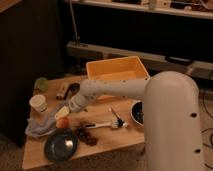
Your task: Place apple in metal cup
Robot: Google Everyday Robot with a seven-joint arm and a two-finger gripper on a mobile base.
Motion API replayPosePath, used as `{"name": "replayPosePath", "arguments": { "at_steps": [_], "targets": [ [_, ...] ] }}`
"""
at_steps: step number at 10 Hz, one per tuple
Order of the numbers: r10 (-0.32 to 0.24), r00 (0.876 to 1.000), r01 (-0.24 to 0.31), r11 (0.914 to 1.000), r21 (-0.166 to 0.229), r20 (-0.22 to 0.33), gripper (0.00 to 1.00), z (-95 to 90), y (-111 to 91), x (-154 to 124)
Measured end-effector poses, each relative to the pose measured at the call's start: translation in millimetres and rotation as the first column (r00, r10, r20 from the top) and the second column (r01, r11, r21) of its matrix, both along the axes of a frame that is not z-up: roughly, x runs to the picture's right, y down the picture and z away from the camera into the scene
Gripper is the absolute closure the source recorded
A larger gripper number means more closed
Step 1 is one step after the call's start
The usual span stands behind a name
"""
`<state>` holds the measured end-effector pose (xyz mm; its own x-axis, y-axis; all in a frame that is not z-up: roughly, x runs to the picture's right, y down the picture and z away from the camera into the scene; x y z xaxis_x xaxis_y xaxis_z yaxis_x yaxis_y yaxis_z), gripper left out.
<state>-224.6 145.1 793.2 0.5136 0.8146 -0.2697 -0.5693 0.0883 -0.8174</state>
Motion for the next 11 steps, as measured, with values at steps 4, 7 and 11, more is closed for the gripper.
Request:
{"name": "replayPosePath", "arguments": {
  "at_steps": [4,7,11],
  "targets": [
    [-0.038,0.999,0.038,0.9992,-0.015,0.009,0.2,7.2,15,-12],
    [-0.055,0.998,0.055,0.9981,-0.027,0.004,0.2,13.6,22,-17],
    [-0.076,0.997,0.076,0.9958,-0.051,-0.008,0.3,20.8,28,-23]
  ]
}}
